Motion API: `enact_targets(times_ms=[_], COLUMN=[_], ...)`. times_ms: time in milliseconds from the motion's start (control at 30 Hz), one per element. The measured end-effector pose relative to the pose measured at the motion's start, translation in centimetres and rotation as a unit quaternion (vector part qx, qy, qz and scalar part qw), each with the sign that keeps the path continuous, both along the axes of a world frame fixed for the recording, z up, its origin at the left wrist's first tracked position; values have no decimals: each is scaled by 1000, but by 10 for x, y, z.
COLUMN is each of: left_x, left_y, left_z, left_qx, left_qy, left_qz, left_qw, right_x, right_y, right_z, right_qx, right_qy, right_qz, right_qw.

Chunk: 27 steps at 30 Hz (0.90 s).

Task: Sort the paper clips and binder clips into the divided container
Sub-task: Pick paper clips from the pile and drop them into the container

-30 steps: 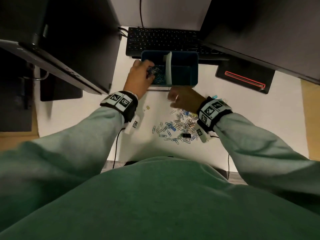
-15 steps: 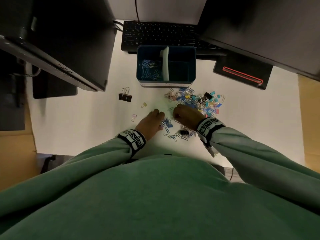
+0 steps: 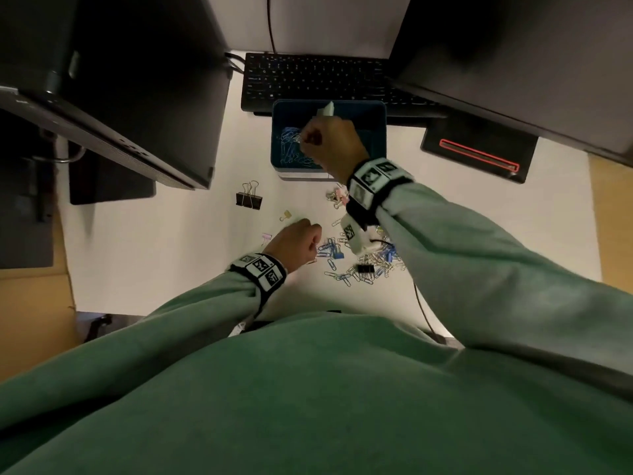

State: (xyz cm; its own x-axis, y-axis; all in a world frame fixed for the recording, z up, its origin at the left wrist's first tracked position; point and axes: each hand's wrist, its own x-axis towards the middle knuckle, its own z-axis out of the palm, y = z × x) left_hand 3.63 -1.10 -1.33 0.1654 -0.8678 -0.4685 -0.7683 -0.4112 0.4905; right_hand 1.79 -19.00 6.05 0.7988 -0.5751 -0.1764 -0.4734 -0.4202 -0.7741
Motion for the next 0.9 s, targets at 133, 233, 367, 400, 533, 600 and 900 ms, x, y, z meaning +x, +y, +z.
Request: enact_targets(times_ms=[133,233,367,400,533,600,900], left_x=[14,33,77,85,69,37,-33], left_y=[-1,-9,-47,-56,-58,-42,-18], left_z=[7,36,75,78,66,51,-6], left_qx=[-10,-99,-204,-217,-225,-163,-24], left_qy=[26,70,26,4,-53,-43,-81], left_qz=[49,146,236,233,158,60,-212], left_qw=[998,982,950,948,960,984,974], right_x=[-12,-60,-124,-132,-144,-146,-156], right_y=[4,13,36,41,51,50,37], right_z=[-8,-17,-47,-53,-68,-75,-82], right_qx=[-107,-126,-123,-122,-152,-166,-209], right_qy=[51,23,184,215,249,240,211], right_qz=[72,66,188,213,229,225,225], right_qw=[990,990,957,945,929,930,928])
